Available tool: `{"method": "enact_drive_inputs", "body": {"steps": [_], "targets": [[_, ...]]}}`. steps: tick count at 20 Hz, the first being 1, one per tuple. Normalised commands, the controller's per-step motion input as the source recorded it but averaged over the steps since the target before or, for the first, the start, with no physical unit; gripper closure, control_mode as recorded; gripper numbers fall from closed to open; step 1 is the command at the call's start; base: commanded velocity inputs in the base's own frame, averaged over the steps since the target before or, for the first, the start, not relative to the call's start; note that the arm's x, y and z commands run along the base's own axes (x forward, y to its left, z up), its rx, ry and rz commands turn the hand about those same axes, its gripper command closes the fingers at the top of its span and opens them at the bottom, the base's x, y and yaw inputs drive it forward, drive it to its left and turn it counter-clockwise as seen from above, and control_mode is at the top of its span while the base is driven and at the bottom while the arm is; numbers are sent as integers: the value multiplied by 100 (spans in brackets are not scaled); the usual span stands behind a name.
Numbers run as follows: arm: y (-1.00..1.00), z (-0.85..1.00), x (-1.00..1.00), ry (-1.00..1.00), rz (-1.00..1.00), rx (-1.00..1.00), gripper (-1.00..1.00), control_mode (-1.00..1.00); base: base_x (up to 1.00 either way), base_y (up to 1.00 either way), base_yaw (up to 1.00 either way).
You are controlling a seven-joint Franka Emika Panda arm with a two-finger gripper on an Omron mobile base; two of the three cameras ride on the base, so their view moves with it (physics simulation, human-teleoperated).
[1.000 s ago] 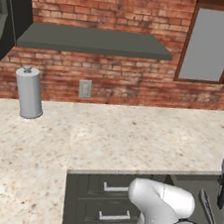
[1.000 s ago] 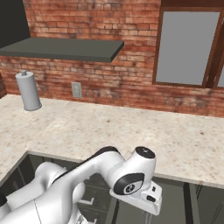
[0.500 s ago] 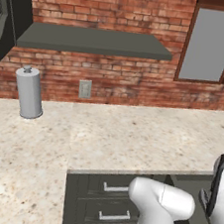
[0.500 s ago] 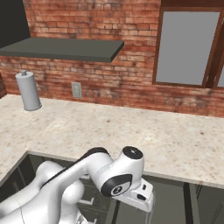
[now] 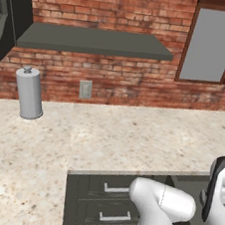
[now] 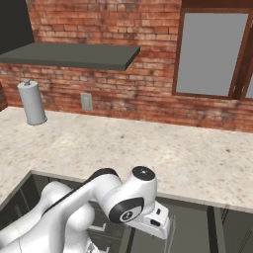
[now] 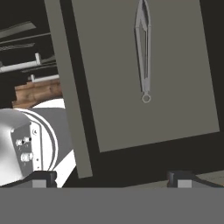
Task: Take the tongs from the drawer on the right and place them on the dining counter next to the tray containing the kebab skewer.
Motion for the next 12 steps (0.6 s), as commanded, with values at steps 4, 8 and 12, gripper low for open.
{"method": "enact_drive_inputs", "body": {"steps": [4, 8, 12], "targets": [[0, -1, 0, 0, 0, 0, -100, -100, 0, 0, 0], [0, 0, 3, 0, 0, 0, -100, -100, 0, 0, 0], [-2, -2, 8, -2, 0, 0, -100, -100, 0, 0, 0]]}}
